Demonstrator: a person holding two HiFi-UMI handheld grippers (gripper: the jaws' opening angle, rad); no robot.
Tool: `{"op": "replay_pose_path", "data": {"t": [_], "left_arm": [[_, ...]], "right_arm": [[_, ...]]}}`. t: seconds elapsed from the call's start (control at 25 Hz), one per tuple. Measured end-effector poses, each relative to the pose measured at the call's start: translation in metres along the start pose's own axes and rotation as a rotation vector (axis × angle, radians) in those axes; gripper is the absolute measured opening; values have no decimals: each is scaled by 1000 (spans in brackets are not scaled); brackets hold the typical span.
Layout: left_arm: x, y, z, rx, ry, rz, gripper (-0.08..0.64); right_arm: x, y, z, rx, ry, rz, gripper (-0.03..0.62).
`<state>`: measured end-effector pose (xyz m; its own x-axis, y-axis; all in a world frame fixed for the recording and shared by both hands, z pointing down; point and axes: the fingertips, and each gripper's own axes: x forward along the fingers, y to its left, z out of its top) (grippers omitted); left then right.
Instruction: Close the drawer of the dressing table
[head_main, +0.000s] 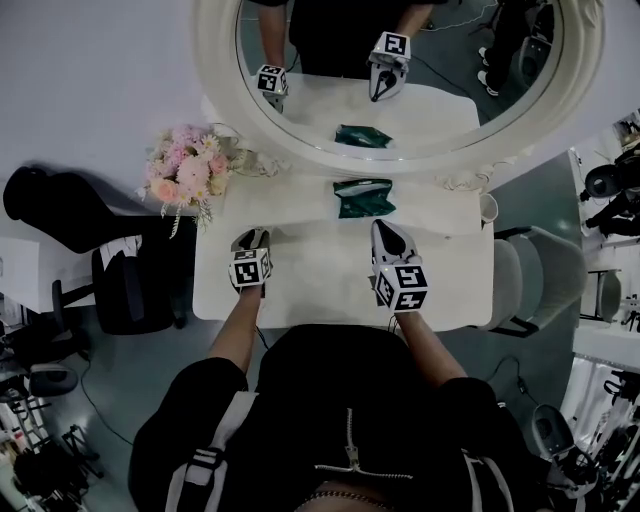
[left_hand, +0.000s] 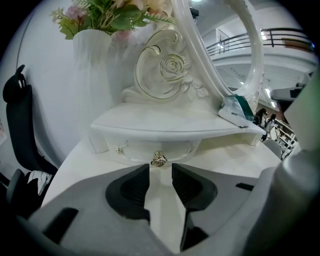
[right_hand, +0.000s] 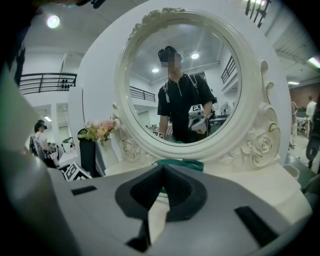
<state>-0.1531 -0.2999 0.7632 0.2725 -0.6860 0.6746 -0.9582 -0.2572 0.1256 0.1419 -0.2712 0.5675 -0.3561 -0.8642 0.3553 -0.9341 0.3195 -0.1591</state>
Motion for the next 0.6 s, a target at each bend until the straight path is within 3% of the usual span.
{"op": "replay_pose_path", "data": {"t": [0.28,0.52,0.6], "left_arm": [[-24,-16,-10,-8,-32,-12,135],[-51,-36,-10,-3,-93,-16,10],[-58,-43,-8,-3,-111,-28,7]], "right_arm": [[-2,5,-3,-3,-5,21,1],[-5,12,-7,-4,-1,43,1],[-6,14,-9,-7,-1,49,0]]}}
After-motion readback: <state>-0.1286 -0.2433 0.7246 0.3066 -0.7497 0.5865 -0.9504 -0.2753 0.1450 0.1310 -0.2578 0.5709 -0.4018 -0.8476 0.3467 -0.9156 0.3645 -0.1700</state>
